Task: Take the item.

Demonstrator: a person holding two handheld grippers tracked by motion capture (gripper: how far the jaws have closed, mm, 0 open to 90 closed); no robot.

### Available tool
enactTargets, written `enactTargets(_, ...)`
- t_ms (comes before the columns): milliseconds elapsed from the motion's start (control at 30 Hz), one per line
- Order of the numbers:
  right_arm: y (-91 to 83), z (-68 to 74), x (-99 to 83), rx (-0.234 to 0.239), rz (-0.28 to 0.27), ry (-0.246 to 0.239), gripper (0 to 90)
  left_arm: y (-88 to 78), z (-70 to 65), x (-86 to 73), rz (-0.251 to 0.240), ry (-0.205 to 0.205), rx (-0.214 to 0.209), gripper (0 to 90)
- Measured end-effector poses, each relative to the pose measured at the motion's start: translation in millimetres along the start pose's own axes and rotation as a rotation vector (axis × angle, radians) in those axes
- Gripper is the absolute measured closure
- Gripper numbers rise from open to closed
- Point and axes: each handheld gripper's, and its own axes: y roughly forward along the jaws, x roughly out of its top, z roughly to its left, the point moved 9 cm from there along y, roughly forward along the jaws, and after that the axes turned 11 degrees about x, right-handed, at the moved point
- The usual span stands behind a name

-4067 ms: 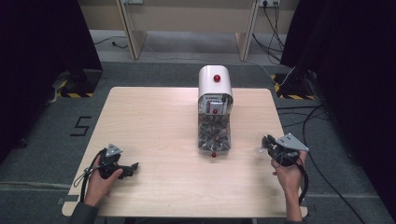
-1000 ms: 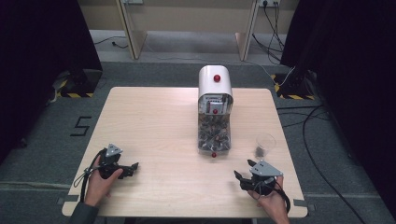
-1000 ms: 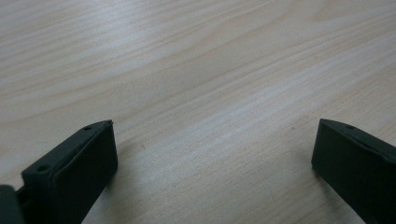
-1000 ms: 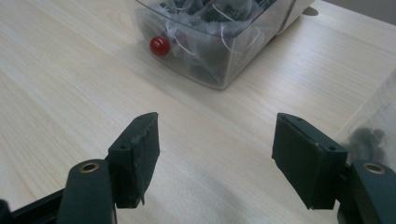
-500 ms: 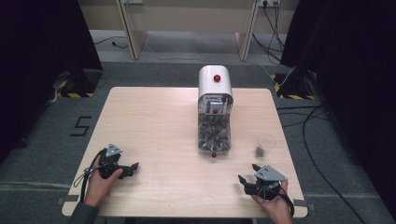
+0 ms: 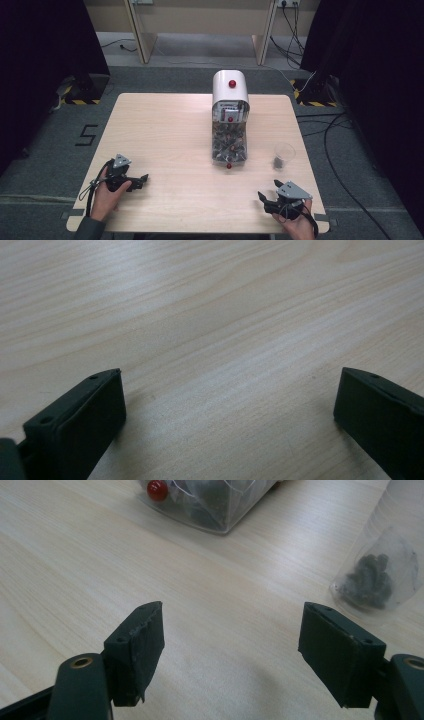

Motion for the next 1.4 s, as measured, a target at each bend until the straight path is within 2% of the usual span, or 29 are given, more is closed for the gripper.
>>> enactTargets(700,-5.5,6.7,-12.8,-0.001,0.013,-0.005,27.2,0.0,0.0,0.0,0.0,0.0,0.0,0.0)
enactTargets(1100,-10.4,11.3,-22.5,0.008,0.04,0.036,26.8,0.0,0.0,0.0,0.0,0.0,0.0,0.0)
enactTargets(1300,-13.3,10.8,-26.9,0.001,0.049,0.038,26.4,0.0,0.0,0.0,0.0,0.0,0.0,0.0)
enactTargets(1400,-14.6,11.7,-31.4,0.0,0.066,0.036,23.0,0.0,0.0,0.0,0.0,0.0,0.0,0.0)
